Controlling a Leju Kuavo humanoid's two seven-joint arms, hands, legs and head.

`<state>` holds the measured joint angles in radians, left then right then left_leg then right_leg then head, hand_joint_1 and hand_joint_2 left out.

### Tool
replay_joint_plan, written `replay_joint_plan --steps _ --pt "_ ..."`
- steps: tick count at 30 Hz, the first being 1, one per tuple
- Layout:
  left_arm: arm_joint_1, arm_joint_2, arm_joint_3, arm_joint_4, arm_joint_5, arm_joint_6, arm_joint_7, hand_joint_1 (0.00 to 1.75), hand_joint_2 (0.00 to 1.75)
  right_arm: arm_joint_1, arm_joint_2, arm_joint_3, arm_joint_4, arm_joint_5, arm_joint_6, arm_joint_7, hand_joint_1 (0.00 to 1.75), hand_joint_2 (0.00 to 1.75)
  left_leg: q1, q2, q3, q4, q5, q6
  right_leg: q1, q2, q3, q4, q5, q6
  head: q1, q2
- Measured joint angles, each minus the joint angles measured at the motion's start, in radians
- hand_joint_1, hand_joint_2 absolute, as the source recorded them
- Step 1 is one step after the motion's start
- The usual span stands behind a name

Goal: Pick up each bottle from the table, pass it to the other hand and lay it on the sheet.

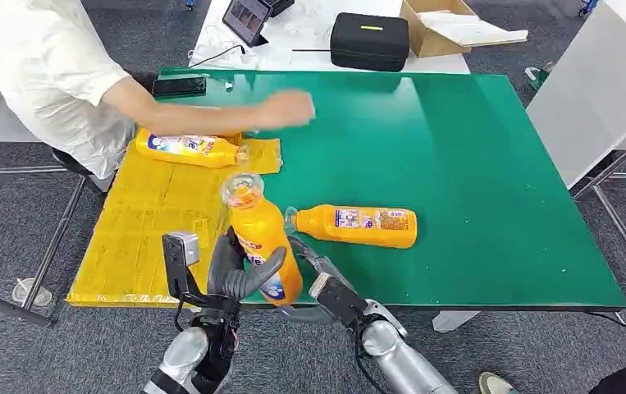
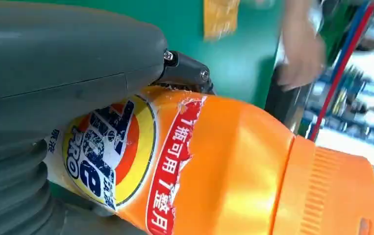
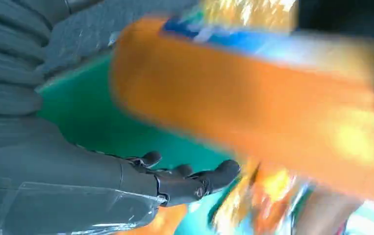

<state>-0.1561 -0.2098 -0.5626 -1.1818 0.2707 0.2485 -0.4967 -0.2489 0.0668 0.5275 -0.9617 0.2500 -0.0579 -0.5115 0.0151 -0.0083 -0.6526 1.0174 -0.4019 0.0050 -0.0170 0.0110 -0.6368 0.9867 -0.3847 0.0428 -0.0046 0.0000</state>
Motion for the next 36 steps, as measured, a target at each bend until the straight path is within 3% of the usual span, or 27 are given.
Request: replay_joint_plan --steps 6,8,10,12,16,21,27,28,29,36 --pt "0.02 0.045 0.102 -0.072 -0.316 0.27 -0.03 1.75 1.75 0.053 -0.009 -0.105 -0.022 0.232 -0.501 0.049 0.0 0.0 0.0 0.0 0.0 0.0 0.0 0.0 0.0 0.0 0.0 0.0 0.0 0.0 0.0 0.0" --pt "0.041 0.063 0.15 -0.112 -0.416 0.308 -0.026 1.75 1.75 0.085 -0.011 -0.196 -0.046 0.342 -0.608 0.018 0.0 0.0 0.0 0.0 -0.001 0.0 0.0 0.0 0.0 0.0 0.0 0.0 0.0 0.0 0.0 0.0" --pt "0.05 0.077 0.192 -0.134 -0.547 0.367 -0.004 1.75 1.75 0.122 0.016 -0.341 -0.097 0.441 -0.633 -0.098 0.0 0.0 0.0 -0.001 -0.002 0.0 0.0 0.0 0.0 0.0 -0.002 0.0 0.0 0.0 0.001 0.0" --pt "0.046 0.104 0.231 -0.134 -0.746 0.423 0.079 1.75 1.75 0.158 0.056 -0.518 -0.174 0.448 -0.638 -0.172 0.0 0.0 0.0 -0.002 -0.002 0.0 0.0 0.0 0.0 -0.002 -0.002 0.0 -0.001 0.0 0.0 0.0" --pt "0.014 0.139 0.308 -0.063 -1.0 0.414 0.187 1.75 1.75 0.215 0.079 -0.691 -0.275 0.408 -0.642 -0.182 0.0 0.0 0.0 -0.005 -0.002 0.0 0.0 0.0 0.0 -0.005 -0.001 0.0 -0.003 0.002 0.001 0.0" --pt "-0.078 0.177 0.34 0.144 -1.202 0.317 0.279 1.75 1.75 0.235 0.102 -0.712 -0.302 0.397 -0.642 -0.184 0.0 0.0 0.0 -0.001 -0.002 0.0 0.001 -0.001 0.0 -0.003 -0.002 0.0 0.0 -0.001 0.001 0.0" --pt "-0.205 0.196 0.345 0.404 -1.29 0.23 0.295 1.75 1.75 0.21 0.108 -0.661 -0.265 0.358 -0.642 -0.185 0.0 0.0 0.0 -0.001 -0.002 0.0 0.002 -0.001 0.0 -0.003 -0.002 0.0 0.0 -0.001 0.0 0.0" --pt "-0.222 0.195 0.344 0.431 -1.3 0.211 0.294 1.55 1.75 0.205 0.108 -0.648 -0.255 0.352 -0.642 -0.185 0.0 0.0 0.0 -0.001 -0.002 0.0 0.002 -0.001 0.0 -0.003 -0.002 0.0 0.0 -0.001 0.0 0.0" --pt "-0.237 0.195 0.343 0.461 -1.307 0.195 0.292 0.0 1.75 0.2 0.108 -0.636 -0.247 0.344 -0.642 -0.185 0.0 0.0 0.0 -0.001 -0.002 0.0 0.002 -0.001 0.0 -0.003 -0.002 0.0 0.0 -0.001 0.001 0.0" --pt "-0.31 0.189 0.325 0.597 -1.325 0.139 0.332 0.0 1.75 0.175 0.107 -0.568 -0.189 0.296 -0.641 -0.186 0.0 0.0 0.0 -0.001 -0.002 0.0 0.002 -0.001 0.0 -0.003 -0.002 0.0 0.0 -0.001 0.0 0.0"
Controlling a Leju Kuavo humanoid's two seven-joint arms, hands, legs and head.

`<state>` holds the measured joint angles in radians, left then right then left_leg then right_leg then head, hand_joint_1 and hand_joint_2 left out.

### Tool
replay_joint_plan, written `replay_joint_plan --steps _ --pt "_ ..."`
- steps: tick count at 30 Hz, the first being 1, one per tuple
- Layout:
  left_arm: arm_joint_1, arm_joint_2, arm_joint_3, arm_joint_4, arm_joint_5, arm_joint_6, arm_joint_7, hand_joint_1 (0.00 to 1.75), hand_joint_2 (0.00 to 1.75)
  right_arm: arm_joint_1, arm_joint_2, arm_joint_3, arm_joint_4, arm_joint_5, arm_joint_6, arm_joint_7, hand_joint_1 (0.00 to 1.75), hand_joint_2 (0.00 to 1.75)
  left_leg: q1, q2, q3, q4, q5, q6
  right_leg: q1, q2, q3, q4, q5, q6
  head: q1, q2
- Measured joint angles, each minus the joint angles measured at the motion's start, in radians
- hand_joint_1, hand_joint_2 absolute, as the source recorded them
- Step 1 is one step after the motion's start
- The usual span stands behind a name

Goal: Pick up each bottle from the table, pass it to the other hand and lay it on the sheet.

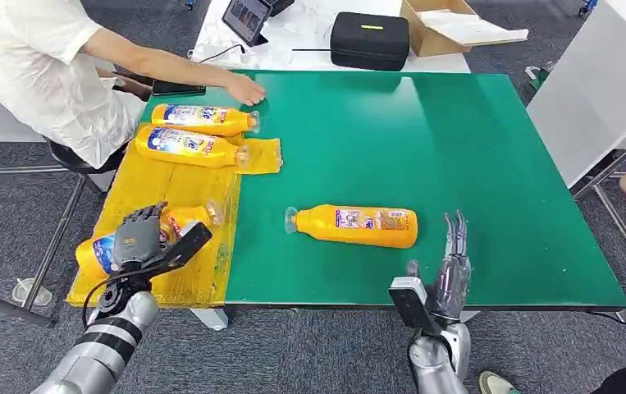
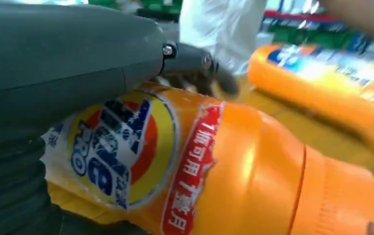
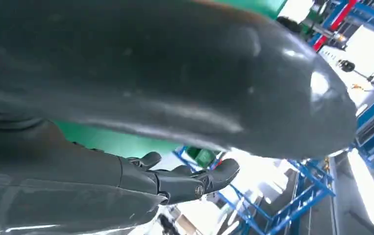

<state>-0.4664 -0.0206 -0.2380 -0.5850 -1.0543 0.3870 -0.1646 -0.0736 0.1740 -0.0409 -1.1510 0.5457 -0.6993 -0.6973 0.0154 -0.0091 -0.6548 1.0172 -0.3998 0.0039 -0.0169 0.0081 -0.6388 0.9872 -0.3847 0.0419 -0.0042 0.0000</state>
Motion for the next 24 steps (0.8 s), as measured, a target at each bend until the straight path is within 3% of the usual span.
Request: replay_joint_plan --steps 5,13,14,18,24 --pt "-0.052 -0.005 -0.007 0.054 -0.007 -0.086 0.022 0.0 1.75 -0.015 -0.004 0.05 0.035 -0.039 0.0 0.0 0.0 0.0 0.0 -0.001 0.001 0.0 0.0 0.0 0.0 0.0 0.001 0.0 0.0 0.0 0.0 0.0" --pt "-0.053 -0.009 -0.016 0.021 0.082 -0.163 -0.117 0.0 1.75 -0.028 -0.014 0.108 0.064 -0.038 0.0 0.0 0.0 0.0 0.0 -0.001 0.001 0.0 0.001 0.0 0.0 0.0 0.002 0.0 0.0 0.0 0.0 0.0" --pt "-0.046 -0.01 -0.028 0.005 0.077 -0.154 -0.117 0.0 1.75 -0.029 -0.016 0.113 0.066 -0.034 0.0 0.0 0.0 1.75 0.0 -0.001 0.001 0.0 0.001 0.0 0.0 0.0 0.002 0.0 0.0 0.0 0.0 0.0" --pt "-0.003 -0.008 -0.09 -0.108 0.032 -0.078 -0.114 0.0 1.75 -0.029 -0.019 0.135 0.073 -0.019 0.0 0.0 0.0 1.75 0.0 -0.001 0.0 0.0 0.001 0.0 0.0 0.0 0.001 0.0 0.0 0.0 0.0 0.0" --pt "0.042 -0.003 -0.191 -0.26 0.092 -0.115 -0.117 0.0 1.75 -0.037 -0.026 0.166 0.08 -0.027 0.0 0.0 0.0 1.75 0.0 -0.001 0.0 0.0 0.0 -0.001 0.0 0.0 0.0 0.0 0.0 0.0 0.0 0.0"
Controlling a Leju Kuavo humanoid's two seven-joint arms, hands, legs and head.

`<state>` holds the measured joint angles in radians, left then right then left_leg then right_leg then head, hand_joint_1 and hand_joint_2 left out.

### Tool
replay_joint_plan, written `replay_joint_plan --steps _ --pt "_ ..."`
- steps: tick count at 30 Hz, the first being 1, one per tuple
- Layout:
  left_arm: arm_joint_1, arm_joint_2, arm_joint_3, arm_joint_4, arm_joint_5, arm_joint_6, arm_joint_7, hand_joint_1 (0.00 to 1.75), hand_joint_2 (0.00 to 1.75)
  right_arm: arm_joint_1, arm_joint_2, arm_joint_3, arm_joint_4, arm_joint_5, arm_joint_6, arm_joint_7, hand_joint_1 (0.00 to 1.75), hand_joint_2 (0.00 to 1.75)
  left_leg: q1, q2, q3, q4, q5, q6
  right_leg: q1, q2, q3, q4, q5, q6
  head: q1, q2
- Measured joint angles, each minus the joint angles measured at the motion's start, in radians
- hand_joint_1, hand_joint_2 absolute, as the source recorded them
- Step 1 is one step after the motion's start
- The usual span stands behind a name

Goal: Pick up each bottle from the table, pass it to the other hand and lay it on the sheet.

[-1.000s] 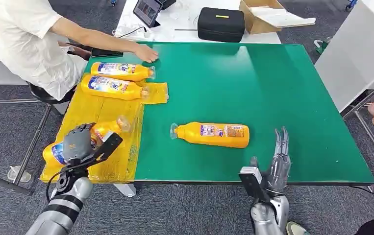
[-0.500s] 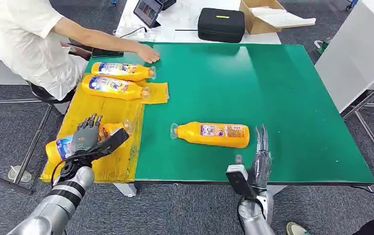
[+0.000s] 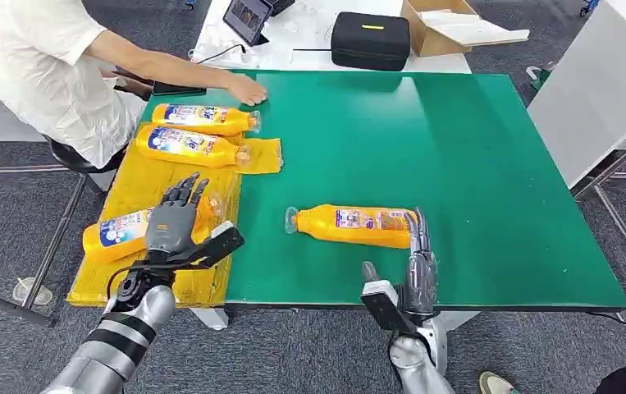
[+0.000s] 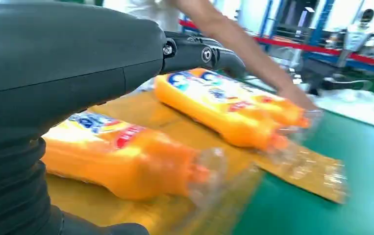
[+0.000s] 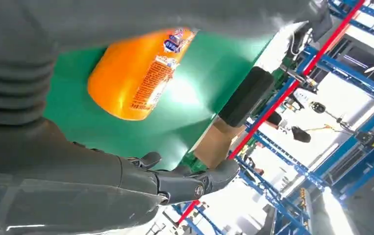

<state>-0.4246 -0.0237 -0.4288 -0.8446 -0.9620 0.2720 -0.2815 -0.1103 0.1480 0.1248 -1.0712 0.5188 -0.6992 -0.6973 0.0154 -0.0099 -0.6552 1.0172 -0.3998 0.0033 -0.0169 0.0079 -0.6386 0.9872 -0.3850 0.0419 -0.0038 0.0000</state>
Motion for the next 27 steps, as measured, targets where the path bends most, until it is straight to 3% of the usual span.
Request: replay_joint_plan --steps 6,12,14,18,27 --pt "0.005 0.0 -0.042 -0.048 0.047 0.015 -0.022 0.0 1.75 -0.018 -0.002 0.024 0.005 0.021 0.0 0.0 0.0 1.75 0.0 0.0 0.0 0.0 0.001 0.0 0.0 0.0 0.0 0.0 0.0 0.0 0.0 0.0" --pt "0.061 0.0 -0.086 -0.152 0.136 -0.019 -0.061 0.0 1.75 -0.024 -0.003 -0.007 0.006 0.225 0.0 0.006 0.0 1.75 0.0 0.0 0.0 0.0 0.0 0.0 0.0 0.0 0.0 0.0 0.0 0.0 0.0 0.0" --pt "0.087 0.0 -0.101 -0.192 0.164 -0.018 -0.073 0.0 1.75 -0.037 -0.008 -0.013 0.013 0.287 0.001 0.057 0.0 1.75 0.0 0.0 0.0 0.0 0.0 0.0 0.0 0.0 0.0 0.0 0.0 0.0 -0.001 0.0" --pt "0.151 -0.011 -0.121 -0.275 0.266 -0.029 -0.095 0.0 1.75 -0.09 -0.059 0.003 0.077 0.409 0.081 0.268 0.0 1.75 -0.001 0.0 0.0 0.0 -0.001 0.001 -0.001 0.0 0.0 0.0 0.0 0.0 -0.001 0.0" --pt "0.251 -0.055 -0.178 -0.347 0.335 -0.017 -0.103 0.0 1.75 -0.212 -0.152 0.026 0.224 0.491 0.085 0.375 0.0 1.75 0.0 0.0 -0.001 0.0 0.0 0.001 0.0 0.0 0.0 0.0 0.0 0.001 -0.001 0.0"
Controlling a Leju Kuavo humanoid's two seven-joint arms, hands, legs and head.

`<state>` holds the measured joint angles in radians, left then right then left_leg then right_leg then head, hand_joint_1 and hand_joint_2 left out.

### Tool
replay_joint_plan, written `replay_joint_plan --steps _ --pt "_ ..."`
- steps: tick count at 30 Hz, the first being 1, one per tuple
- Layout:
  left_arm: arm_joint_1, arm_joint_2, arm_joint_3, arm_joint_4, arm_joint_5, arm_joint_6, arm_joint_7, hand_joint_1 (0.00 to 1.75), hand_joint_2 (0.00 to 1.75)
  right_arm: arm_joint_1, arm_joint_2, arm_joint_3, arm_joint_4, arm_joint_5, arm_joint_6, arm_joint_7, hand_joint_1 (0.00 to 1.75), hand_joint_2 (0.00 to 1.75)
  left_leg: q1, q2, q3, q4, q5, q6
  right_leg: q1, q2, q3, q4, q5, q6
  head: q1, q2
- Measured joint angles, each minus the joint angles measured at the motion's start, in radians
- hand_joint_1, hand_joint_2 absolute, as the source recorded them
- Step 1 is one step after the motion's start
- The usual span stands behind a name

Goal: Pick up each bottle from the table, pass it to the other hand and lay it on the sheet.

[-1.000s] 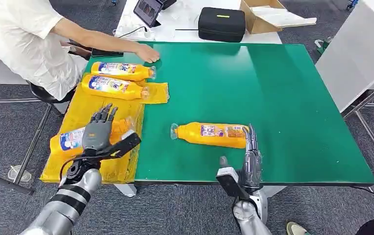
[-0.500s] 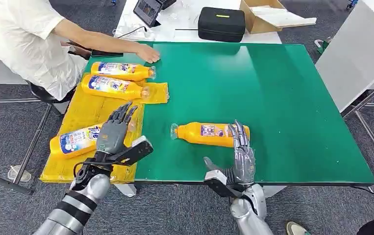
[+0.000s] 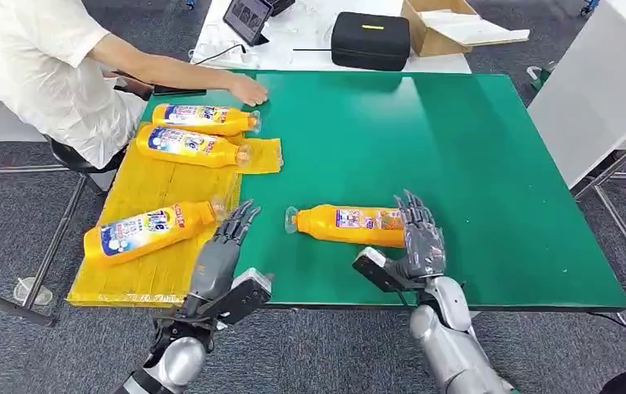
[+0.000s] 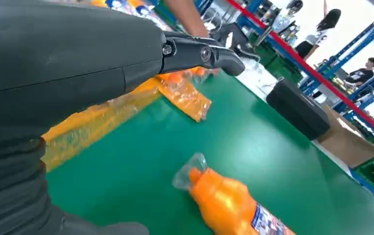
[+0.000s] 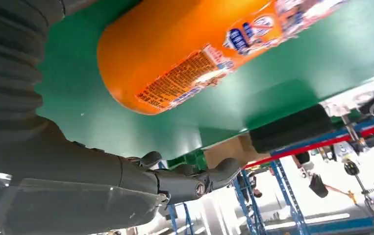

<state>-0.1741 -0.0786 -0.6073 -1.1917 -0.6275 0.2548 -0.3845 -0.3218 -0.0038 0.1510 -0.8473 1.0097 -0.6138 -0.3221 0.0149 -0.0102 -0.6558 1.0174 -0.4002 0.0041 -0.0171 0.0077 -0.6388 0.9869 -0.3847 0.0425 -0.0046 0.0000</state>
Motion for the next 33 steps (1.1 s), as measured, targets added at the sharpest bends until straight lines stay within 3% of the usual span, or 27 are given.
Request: replay_joint_plan --steps 10,17,18,19,20,21,27,33 --pt "0.009 -0.024 -0.012 0.0 0.031 -0.001 -0.004 0.0 1.75 -0.073 -0.025 0.048 0.101 0.092 0.043 0.09 0.0 1.75 0.0 0.0 0.0 0.0 0.0 0.0 0.0 0.0 0.0 0.0 0.0 0.0 0.0 0.0" --pt "0.004 -0.036 -0.024 0.001 0.054 0.006 -0.029 0.0 1.75 -0.16 -0.032 0.075 0.218 0.092 0.226 0.142 0.0 1.75 0.0 0.001 0.001 0.0 0.0 0.0 0.0 0.001 0.0 0.0 0.0 0.0 0.0 0.0" --pt "0.0 -0.037 -0.028 0.002 0.057 0.006 -0.032 0.0 1.75 -0.173 -0.033 0.078 0.233 0.094 0.238 0.148 0.61 1.75 0.0 0.001 0.001 0.0 0.0 0.0 0.0 0.001 0.001 0.0 0.0 0.0 0.0 0.0" --pt "-0.002 -0.038 -0.03 0.003 0.066 0.006 -0.036 0.0 1.75 -0.185 -0.033 0.081 0.249 0.1 0.251 0.158 1.34 1.75 0.0 0.001 0.002 0.0 0.0 0.0 0.0 0.001 0.001 0.0 0.0 0.0 0.0 0.0" --pt "-0.004 -0.04 -0.03 0.004 0.074 0.006 -0.04 0.0 1.75 -0.198 -0.033 0.084 0.263 0.106 0.263 0.167 1.34 1.75 0.0 0.001 0.003 0.0 0.0 0.0 0.0 0.001 0.001 0.0 0.0 0.0 0.0 0.0" --pt "-0.008 -0.042 -0.032 0.006 0.078 0.006 -0.044 0.0 1.75 -0.211 -0.032 0.089 0.279 0.112 0.277 0.173 1.75 1.75 0.0 0.001 0.003 0.0 0.0 0.0 0.0 0.001 0.001 0.0 0.0 0.0 0.0 0.0" --pt "-0.028 -0.045 -0.049 0.021 0.107 0.01 -0.06 0.0 1.75 -0.284 -0.041 0.123 0.354 0.129 0.386 0.167 1.75 1.75 0.0 0.002 0.011 0.0 -0.001 0.0 0.0 0.001 0.008 -0.001 0.0 0.0 0.0 0.0" --pt "-0.032 -0.047 -0.056 0.029 0.124 0.024 -0.077 0.0 1.75 -0.305 -0.049 0.145 0.378 0.124 0.394 0.14 1.75 1.75 0.0 0.002 0.012 0.0 -0.001 0.0 0.0 0.001 0.01 -0.001 0.0 0.0 0.001 0.0"
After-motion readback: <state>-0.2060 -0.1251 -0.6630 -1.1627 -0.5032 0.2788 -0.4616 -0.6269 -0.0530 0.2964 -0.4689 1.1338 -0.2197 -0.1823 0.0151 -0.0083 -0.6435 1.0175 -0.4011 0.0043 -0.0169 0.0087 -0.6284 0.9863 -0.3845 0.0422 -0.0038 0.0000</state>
